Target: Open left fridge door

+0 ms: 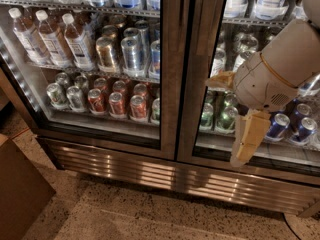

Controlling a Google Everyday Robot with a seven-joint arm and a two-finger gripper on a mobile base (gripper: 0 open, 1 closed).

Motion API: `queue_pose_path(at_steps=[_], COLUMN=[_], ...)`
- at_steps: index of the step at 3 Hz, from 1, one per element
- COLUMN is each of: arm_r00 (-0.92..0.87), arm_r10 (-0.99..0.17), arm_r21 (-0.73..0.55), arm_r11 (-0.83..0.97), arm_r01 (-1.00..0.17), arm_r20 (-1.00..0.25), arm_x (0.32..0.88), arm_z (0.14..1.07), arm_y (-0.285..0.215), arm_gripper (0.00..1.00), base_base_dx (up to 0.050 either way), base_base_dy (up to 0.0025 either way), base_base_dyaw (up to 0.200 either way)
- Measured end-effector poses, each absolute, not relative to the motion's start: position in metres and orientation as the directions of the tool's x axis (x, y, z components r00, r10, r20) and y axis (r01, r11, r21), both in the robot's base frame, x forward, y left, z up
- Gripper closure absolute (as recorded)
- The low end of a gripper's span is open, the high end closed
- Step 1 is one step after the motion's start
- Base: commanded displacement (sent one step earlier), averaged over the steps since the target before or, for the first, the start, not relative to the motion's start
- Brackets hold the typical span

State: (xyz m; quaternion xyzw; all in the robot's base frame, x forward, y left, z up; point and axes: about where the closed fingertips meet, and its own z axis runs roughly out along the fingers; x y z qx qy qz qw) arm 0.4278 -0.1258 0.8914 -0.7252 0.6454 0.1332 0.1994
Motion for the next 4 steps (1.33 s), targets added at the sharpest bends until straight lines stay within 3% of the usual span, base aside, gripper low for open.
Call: queue_pose_path(at_steps=[2,3,4], arm_r00=[0.154,0.197,0.200], arm_r10=[-0.829,-0.681,-0.650], arm_r21=[-0.112,-0.105,-0.106], arm_r11=[-0.111,-0.174,-0.180], arm_r01=[-0.987,-0.979,-0.978], arm_r20=[-0.537,-0.705,-0.733], arm_x=[0.428,0.430,0.431], arm_z=[0.889,0.888,0.889], arm_y=[-0.123,-0.119,-0.113], arm_gripper=[0.00,0.00,0.00], base_base_dx=[0.000,0.000,0.000], base_base_dy=[0.00000,0.00000,0.00000], base_base_dyaw=[0.000,0.000,0.000])
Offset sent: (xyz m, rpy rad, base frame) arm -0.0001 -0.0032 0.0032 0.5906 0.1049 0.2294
